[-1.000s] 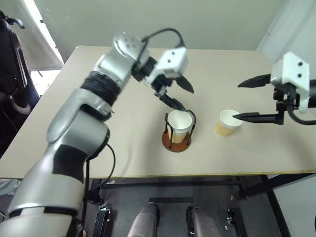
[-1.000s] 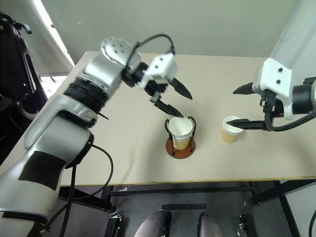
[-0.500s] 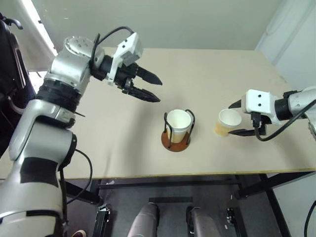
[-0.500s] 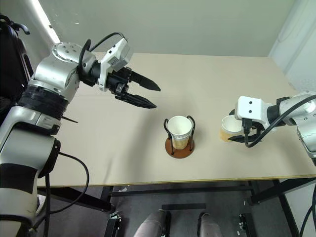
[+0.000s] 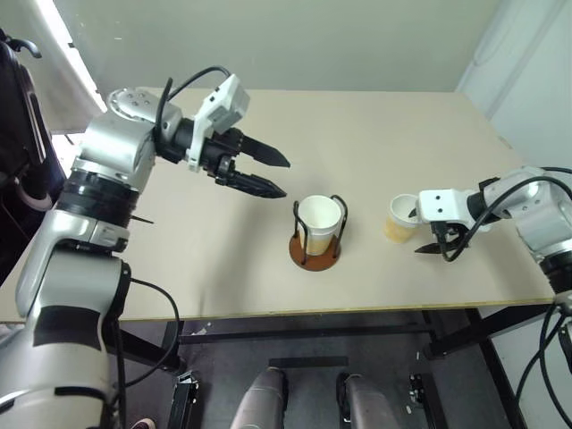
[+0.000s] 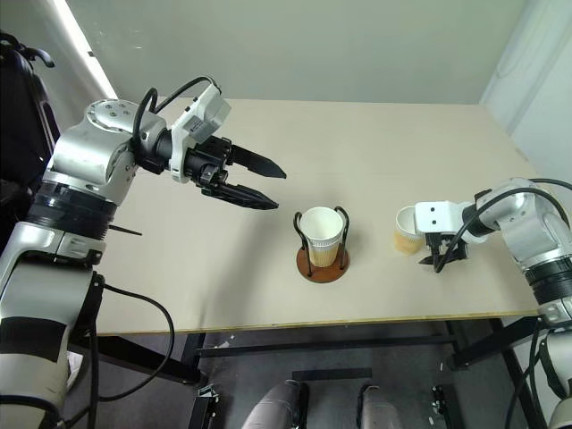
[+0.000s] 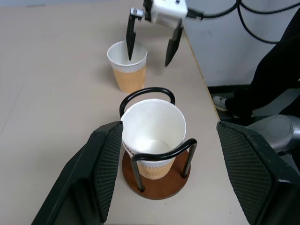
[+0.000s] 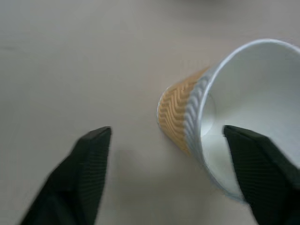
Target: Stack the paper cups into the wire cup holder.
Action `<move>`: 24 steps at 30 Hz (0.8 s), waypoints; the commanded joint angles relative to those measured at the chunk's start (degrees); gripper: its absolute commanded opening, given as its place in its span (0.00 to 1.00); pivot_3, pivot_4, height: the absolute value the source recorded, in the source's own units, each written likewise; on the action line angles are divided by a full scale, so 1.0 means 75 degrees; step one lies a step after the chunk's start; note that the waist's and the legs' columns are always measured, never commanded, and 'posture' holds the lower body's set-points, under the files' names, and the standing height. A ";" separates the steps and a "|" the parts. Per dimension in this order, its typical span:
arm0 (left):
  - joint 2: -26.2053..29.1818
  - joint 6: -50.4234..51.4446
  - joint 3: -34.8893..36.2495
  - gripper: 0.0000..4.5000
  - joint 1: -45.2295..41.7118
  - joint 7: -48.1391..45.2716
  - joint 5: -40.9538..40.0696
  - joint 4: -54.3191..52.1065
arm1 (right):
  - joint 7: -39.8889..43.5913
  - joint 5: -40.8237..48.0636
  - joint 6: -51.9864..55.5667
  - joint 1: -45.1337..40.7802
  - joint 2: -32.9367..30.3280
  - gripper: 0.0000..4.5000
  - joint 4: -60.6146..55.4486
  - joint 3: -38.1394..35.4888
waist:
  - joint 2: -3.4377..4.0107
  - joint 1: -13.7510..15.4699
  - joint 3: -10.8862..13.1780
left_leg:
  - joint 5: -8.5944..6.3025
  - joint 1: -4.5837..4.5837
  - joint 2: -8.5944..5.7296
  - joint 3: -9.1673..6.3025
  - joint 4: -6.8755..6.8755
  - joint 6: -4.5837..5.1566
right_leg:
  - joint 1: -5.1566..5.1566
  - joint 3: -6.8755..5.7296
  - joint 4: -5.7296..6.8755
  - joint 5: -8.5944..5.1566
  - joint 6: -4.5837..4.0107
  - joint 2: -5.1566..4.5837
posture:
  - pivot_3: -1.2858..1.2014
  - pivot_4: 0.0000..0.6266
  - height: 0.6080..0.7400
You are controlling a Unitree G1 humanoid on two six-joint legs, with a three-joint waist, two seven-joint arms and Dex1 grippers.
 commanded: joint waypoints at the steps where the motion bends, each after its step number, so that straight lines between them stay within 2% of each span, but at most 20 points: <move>1: 0.0126 0.0089 0.0299 0.76 0.0087 -0.0228 0.0108 -0.0339 | 0.0019 -0.0222 -0.0144 -0.0399 0.0126 0.54 0.0181 -0.0051 | 0.0000 -0.0005 0.0000 | 0.0003 0.0004 0.0003 0.0000 -0.0007 -0.0005 | 0.0000 0.0000 0.0001 0.0002 -0.0004 0.0002 | 0.52 0.24 1.00; 7: 0.0177 -0.0172 0.0338 0.76 0.0243 -0.0228 0.0437 -0.0184 | 0.0350 -0.0190 0.0169 -0.0461 0.0204 0.04 -0.0055 -0.0188 | 0.0000 -0.0001 0.0000 | 0.0001 0.0010 0.0011 -0.0002 -0.0024 -0.0018 | -0.0001 -0.0002 -0.0006 -0.0001 -0.0018 0.0007 | 0.52 0.24 1.00; 8: 0.0185 -0.0205 0.0331 0.76 0.0241 -0.0228 0.0475 -0.0130 | 0.0437 -0.0115 0.0297 -0.0438 0.0192 0.00 -0.0185 -0.0237 | 0.0000 -0.0002 0.0000 | -0.0002 0.0010 0.0010 -0.0002 -0.0025 -0.0021 | -0.0001 -0.0003 -0.0008 -0.0004 -0.0022 0.0007 | 0.52 0.24 1.00; 17: 0.0277 -0.1168 0.0231 0.76 -0.0010 -0.0228 0.1010 0.1057 | 0.0934 0.0788 0.2314 -0.0366 -0.0047 0.00 -0.2353 -0.0936 | 0.0000 -0.0004 0.0000 | 0.0004 0.0008 0.0014 0.0000 -0.0090 -0.0044 | -0.0030 -0.0006 -0.0012 -0.0021 -0.0050 0.0007 | 0.52 0.24 1.00; 24: 0.0321 -0.1539 0.0202 0.76 0.0122 -0.0228 0.1112 0.1423 | 0.1039 0.1488 0.3910 -0.1398 -0.0297 0.00 -0.3753 -0.1424 | 0.0000 -0.0005 0.0000 | 0.0022 -0.0002 0.0016 -0.0001 -0.0130 -0.0063 | -0.0067 -0.0008 -0.0006 -0.0029 -0.0064 0.0010 | 0.52 0.24 1.00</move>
